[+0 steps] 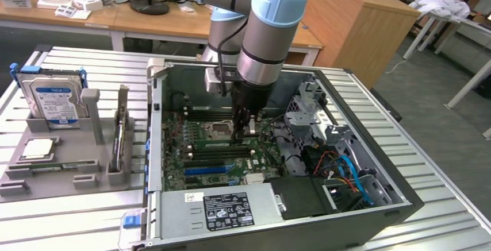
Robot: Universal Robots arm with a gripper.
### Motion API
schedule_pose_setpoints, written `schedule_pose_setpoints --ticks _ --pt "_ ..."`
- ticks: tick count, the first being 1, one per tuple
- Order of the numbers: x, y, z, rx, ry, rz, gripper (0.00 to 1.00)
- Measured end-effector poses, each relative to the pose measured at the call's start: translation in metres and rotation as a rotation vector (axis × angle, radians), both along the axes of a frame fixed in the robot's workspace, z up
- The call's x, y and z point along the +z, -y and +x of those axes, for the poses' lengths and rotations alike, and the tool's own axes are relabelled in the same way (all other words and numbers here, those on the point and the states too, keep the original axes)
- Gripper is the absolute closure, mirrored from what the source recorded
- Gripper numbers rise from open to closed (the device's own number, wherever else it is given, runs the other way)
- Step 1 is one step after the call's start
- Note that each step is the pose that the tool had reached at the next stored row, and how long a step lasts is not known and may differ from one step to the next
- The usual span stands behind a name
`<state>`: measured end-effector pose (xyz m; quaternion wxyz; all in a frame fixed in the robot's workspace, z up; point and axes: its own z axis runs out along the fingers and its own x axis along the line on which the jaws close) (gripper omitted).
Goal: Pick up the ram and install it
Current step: 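Insert the ram into the slot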
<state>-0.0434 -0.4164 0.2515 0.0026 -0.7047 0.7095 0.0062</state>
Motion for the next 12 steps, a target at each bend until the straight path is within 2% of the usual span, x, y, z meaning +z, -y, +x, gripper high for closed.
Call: schedule_pose_setpoints --ticks 12 --pt "-0.0038 0.0 -0.0002 0.0 0.0 0.0 0.88"
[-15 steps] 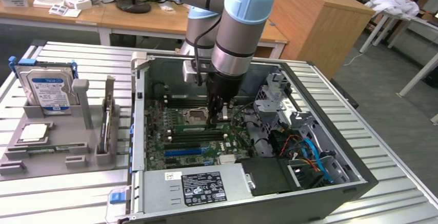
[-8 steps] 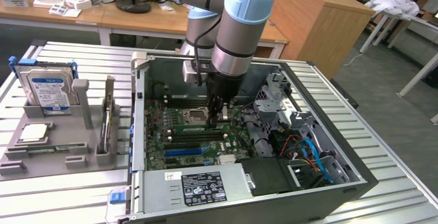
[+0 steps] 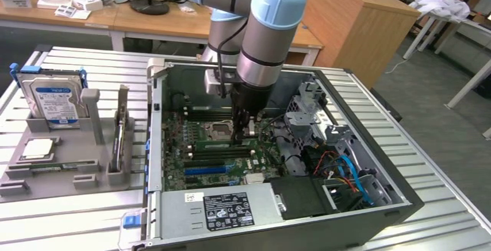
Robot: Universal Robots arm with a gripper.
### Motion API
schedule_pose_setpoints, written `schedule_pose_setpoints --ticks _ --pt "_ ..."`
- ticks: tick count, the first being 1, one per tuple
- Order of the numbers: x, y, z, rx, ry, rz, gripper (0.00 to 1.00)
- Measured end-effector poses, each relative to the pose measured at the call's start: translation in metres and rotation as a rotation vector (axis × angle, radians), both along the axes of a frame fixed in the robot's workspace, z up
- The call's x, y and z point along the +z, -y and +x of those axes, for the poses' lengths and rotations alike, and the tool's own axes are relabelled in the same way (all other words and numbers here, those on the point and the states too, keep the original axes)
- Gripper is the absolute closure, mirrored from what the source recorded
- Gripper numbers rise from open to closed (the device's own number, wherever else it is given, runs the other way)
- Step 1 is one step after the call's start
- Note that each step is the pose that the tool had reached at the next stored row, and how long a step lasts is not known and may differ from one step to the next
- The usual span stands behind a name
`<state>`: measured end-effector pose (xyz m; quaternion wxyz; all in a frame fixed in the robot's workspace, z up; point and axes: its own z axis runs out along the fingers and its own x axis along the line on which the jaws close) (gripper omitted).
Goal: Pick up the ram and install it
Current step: 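Insert the ram into the slot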
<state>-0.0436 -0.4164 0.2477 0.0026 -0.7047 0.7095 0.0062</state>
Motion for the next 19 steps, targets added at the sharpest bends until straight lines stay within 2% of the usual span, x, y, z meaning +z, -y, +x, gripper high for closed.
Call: schedule_pose_setpoints --ticks 15,19 --pt "-0.0043 0.0 0.0 0.0 0.0 0.0 0.88" --pt "-0.0044 -0.0012 -0.0001 0.0 0.0001 0.0001 0.88"
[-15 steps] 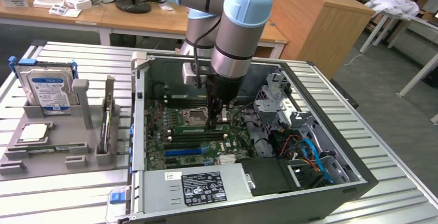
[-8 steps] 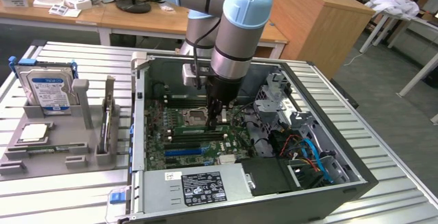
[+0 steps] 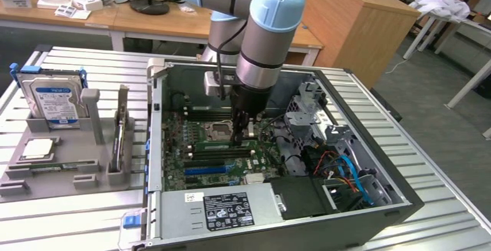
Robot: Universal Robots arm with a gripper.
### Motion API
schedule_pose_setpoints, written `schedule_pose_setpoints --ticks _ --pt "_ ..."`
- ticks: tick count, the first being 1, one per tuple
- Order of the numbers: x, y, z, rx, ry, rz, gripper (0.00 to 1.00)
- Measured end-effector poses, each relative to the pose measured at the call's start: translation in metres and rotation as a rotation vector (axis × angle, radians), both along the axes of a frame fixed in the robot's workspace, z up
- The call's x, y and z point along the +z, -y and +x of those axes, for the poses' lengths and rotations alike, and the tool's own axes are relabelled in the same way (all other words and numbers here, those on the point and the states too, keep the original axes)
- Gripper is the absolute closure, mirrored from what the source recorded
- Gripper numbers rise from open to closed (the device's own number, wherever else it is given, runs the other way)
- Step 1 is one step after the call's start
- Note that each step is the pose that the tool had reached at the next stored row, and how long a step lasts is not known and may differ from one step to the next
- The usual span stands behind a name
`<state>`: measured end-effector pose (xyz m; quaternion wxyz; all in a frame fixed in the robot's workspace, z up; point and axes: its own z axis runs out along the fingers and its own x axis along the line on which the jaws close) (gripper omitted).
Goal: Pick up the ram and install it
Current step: 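Insert the ram into the slot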
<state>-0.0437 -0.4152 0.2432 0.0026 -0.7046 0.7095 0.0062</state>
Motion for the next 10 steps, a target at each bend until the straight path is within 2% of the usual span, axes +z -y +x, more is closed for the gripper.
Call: schedule_pose_setpoints --ticks 10 --pt "-0.0001 -0.0001 -0.001 0.0 -0.0001 -0.0001 0.88"
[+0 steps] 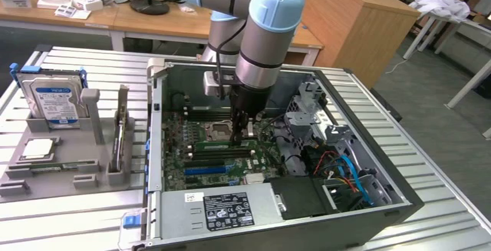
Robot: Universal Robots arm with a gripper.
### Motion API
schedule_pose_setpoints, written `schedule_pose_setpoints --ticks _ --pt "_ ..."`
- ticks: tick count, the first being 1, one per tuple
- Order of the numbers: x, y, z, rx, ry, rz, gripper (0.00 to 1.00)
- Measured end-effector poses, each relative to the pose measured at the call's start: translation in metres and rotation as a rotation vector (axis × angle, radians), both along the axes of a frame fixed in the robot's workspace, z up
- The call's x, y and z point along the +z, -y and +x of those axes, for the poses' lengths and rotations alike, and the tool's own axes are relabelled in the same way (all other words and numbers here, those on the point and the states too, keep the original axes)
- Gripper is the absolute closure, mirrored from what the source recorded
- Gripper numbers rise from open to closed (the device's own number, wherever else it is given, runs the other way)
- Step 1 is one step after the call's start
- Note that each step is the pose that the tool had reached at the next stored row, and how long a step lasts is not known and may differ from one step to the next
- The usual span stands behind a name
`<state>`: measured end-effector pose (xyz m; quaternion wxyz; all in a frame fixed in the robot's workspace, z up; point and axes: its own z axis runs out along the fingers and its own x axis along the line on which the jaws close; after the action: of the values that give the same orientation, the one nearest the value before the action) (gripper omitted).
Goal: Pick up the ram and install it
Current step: 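Insert the ram into the slot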
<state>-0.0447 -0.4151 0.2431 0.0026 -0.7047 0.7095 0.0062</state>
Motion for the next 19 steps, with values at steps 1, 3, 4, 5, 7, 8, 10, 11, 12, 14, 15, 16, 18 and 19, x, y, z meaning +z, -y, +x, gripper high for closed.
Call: schedule_pose_setpoints --ticks 1,3,4,5,7,8,10,11,12,14,15,16,18,19 --pt "-0.0003 0.0 0.0 0.0 0.0001 0.0001 0.88" --pt "-0.0017 0.0 0.0 0.0 0.0001 0.0001 0.88" --pt "-0.0024 0.0 0.0 0.0 0.0 -0.0001 0.88" --pt "-0.0032 0.0 0.0 0.0 0.0 0.0 0.88" --pt "-0.0045 0.0 0.0 0.0 0.0 0.0 0.88" --pt "-0.0049 0.0 0.0 0.0 0.0 -0.0001 0.88" --pt "-0.0052 0.0001 0.0 0.0 -0.0002 -0.0004 0.88" --pt "-0.0052 0.0 0.0 0.0 -0.0002 -0.0003 0.88" --pt "-0.0053 0.0 0.0 0.0 -0.0001 -0.0002 0.88" --pt "-0.0056 0.0 0.0 0.0 0.0001 0.0001 0.88" --pt "-0.0062 -0.0001 0.0 0.0 0.0003 0.0009 0.88" --pt "-0.0067 -0.0001 0.0 0.0 0.0002 0.001 0.88" --pt "-0.0076 0.0 0.0 0.0 0.0 0.0007 0.88" --pt "-0.008 0.0 0.0 0.0 0.0 0.0007 0.88"
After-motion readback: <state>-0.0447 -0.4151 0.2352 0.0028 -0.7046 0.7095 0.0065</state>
